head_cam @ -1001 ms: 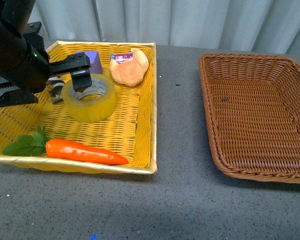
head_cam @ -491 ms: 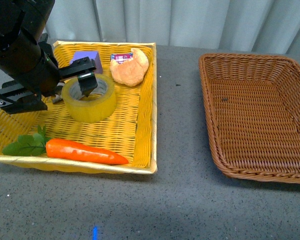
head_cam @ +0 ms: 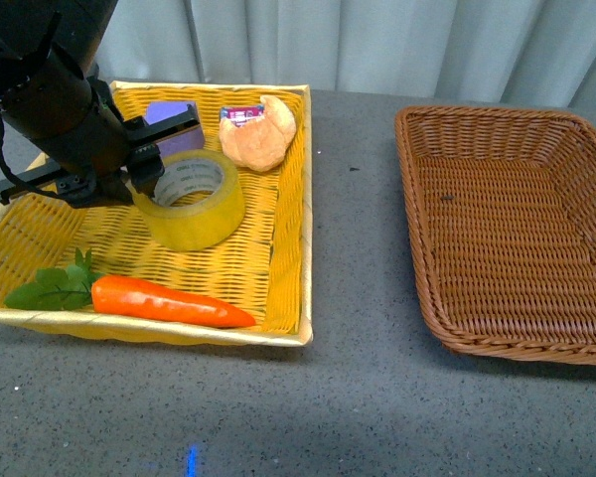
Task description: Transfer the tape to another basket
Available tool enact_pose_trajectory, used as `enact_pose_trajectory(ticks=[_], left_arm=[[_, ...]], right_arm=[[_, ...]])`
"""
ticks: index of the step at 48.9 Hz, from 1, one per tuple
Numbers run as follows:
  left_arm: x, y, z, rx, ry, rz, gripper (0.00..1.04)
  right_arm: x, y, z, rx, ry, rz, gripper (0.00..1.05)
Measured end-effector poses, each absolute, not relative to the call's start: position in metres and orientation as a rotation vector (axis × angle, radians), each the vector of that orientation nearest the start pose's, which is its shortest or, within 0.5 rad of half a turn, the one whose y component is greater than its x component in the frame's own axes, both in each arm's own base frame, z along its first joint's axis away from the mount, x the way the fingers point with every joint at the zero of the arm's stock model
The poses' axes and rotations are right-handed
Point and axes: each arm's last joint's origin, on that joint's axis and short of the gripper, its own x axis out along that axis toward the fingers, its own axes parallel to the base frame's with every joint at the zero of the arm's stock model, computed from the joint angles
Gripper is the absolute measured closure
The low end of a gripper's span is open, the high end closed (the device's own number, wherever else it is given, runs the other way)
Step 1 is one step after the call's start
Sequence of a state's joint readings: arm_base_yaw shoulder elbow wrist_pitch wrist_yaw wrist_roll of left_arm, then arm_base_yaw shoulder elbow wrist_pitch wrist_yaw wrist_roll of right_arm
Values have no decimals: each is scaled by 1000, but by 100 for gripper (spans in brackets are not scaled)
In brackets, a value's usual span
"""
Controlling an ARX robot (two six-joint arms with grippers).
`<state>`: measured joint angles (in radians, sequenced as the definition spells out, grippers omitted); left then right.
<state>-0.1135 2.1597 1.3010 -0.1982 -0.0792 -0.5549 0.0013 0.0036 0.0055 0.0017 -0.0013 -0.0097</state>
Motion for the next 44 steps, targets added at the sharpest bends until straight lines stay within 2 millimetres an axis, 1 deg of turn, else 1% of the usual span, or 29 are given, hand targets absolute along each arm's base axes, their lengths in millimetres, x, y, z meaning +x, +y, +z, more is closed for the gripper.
enact_pose_trajectory(ticks=[14, 17, 20, 21, 24, 25, 26, 28, 32, 33, 36, 38, 40, 44], left_arm=[[419, -47, 98, -392, 1029, 230, 91], [420, -49, 103, -370, 1012, 184, 91], [421, -52, 112, -322, 942, 124, 91], [422, -53, 117, -299, 917, 94, 91], [423, -58, 141, -228, 849, -62, 91], [423, -60, 152, -203, 813, -123, 91], [423, -61, 156, -195, 801, -144, 91], [423, -66, 170, -158, 754, -225, 91], [423, -77, 195, -50, 681, -371, 91], [422, -79, 197, -35, 675, -393, 91], [421, -89, 206, 82, 658, -490, 91], [418, -100, 210, 164, 662, -581, 91], [414, -111, 210, 245, 675, -657, 91], [409, -125, 209, 344, 684, -730, 91]], right_arm=[[98, 0, 165, -10, -4, 3, 9], [98, 0, 165, -10, -4, 3, 9], [98, 0, 165, -10, -4, 3, 9], [98, 0, 165, -10, -4, 3, 9], [98, 0, 165, -10, -4, 3, 9], [98, 0, 165, -10, -4, 3, 9], [98, 0, 165, -10, -4, 3, 9], [98, 0, 165, -10, -4, 3, 9], [98, 0, 165, -10, -4, 3, 9], [98, 0, 165, -10, -4, 3, 9], [98, 0, 165, -10, -4, 3, 9], [98, 0, 165, -10, -4, 3, 9], [98, 0, 165, -10, -4, 3, 9], [98, 0, 165, -10, -4, 3, 9]])
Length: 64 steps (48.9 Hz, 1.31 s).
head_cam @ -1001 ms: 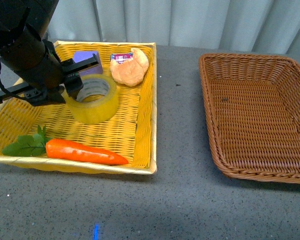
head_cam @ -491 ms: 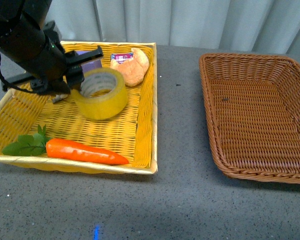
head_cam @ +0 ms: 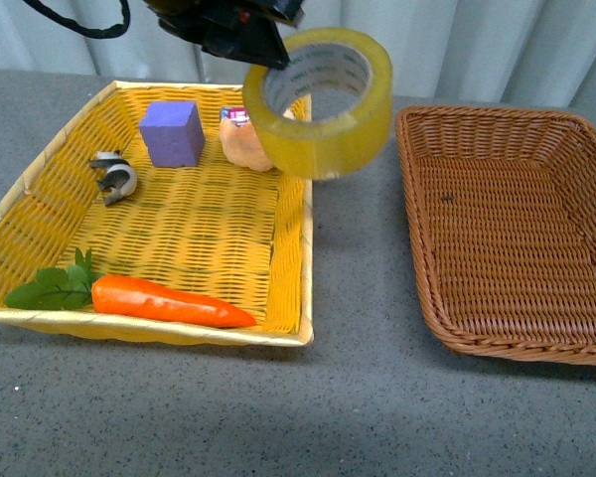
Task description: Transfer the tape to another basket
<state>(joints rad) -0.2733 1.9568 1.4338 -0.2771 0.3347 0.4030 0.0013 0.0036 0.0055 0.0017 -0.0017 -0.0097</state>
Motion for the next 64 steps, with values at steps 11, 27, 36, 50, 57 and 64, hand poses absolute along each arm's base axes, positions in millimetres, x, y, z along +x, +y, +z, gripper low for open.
enact_pose_trajectory(ticks=[11, 27, 36, 50, 57, 64], left_arm=[[412, -179, 210, 548, 552, -964, 91], [411, -197, 215, 624, 478, -1022, 91], [411, -197, 215, 633, 474, -1023, 91], [411, -197, 215, 633, 474, -1024, 91], [411, -197, 215, 634, 474, -1024, 91], [411, -197, 215, 633, 474, -1024, 91]], right_arm=[[98, 0, 165, -10, -4, 3, 9], [98, 0, 165, -10, -4, 3, 9], [109, -1, 175, -124, 188, 226, 9], [171, -6, 230, -83, 296, 318, 9], [206, -1, 237, -56, 381, 321, 9], [248, 13, 235, -36, 512, 366, 9]])
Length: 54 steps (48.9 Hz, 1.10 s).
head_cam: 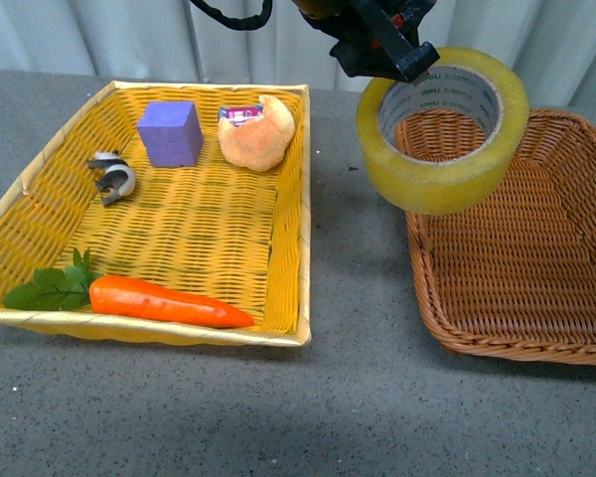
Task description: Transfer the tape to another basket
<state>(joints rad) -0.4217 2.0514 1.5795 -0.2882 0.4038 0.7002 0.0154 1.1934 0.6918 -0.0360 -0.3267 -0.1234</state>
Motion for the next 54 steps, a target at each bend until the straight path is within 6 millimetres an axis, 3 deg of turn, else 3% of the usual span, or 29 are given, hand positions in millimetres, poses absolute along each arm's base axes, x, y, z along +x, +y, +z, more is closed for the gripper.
enact_pose_trajectory(ticks=[13, 31, 43, 47, 54], left_arm=[[411, -197, 215, 633, 473, -1024, 91], [411, -197, 215, 635, 473, -1026, 91], [412, -197, 215, 635, 473, -1024, 91], [411, -197, 215, 635, 473, -1024, 91], [411, -197, 215, 635, 473, -1024, 91]], right_arm=[[289, 31, 218, -37, 652, 390, 9], [328, 62, 206, -23, 722, 432, 9], [338, 68, 191, -17, 773, 418, 9], [339, 68, 189, -10, 779, 414, 17], [340, 68, 188, 5, 786, 407, 42]])
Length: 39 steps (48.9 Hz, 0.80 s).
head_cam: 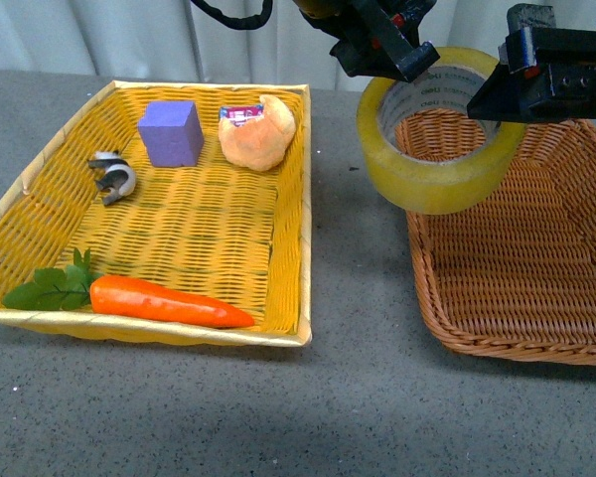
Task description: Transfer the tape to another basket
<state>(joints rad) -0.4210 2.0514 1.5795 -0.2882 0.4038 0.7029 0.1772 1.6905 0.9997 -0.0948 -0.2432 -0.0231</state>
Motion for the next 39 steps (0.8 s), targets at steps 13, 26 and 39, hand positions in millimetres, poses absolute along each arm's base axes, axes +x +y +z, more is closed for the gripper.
enact_pose_trajectory(ticks=[13, 26, 39], left_arm=[[411, -198, 216, 613, 471, -1036, 91], [409, -215, 228, 730, 401, -831, 68], [413, -175, 272, 519, 259, -590, 21]], right_arm=[[340, 69, 187, 35, 801, 398, 81], [353, 63, 184, 46, 799, 346, 89], [375, 31, 141, 18, 901, 232, 89]])
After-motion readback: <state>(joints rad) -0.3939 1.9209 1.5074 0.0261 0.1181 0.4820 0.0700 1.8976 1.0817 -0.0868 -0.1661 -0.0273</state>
